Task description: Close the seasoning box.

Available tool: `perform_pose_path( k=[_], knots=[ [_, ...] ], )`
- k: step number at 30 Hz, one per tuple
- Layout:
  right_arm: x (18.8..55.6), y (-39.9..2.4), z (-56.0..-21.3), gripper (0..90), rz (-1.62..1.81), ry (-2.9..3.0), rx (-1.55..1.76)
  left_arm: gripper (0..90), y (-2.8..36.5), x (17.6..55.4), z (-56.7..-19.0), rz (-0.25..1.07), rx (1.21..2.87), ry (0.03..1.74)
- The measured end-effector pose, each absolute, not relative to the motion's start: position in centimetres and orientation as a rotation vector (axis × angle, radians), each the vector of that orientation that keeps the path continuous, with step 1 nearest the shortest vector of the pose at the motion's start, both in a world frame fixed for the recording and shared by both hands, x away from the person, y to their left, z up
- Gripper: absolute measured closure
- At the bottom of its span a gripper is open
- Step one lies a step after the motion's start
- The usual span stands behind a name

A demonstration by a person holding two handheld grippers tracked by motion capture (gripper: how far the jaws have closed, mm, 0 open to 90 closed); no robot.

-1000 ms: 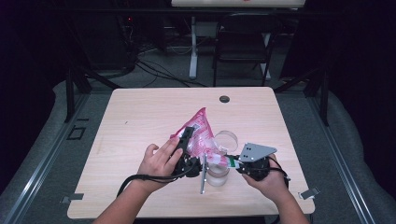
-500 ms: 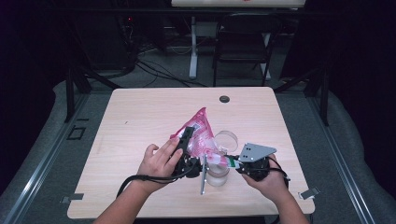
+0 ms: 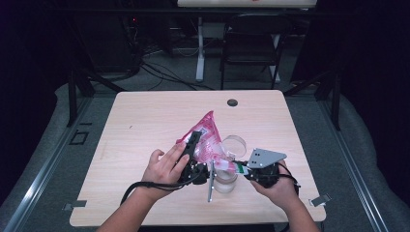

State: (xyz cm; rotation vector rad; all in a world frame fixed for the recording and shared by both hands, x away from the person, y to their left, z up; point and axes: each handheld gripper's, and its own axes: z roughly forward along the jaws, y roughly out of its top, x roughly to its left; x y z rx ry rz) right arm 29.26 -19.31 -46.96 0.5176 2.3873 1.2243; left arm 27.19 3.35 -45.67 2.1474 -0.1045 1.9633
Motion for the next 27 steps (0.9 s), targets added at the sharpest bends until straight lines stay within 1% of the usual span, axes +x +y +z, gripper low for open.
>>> perform_pose_path(
  k=[27],
  knots=[
    [29.53, -19.35, -47.38, 90.0, 1.209, 2.406, 0.526, 65.3, 3.15, 27.23, -45.76, 1.971, 2.140, -0.120]
  ],
)
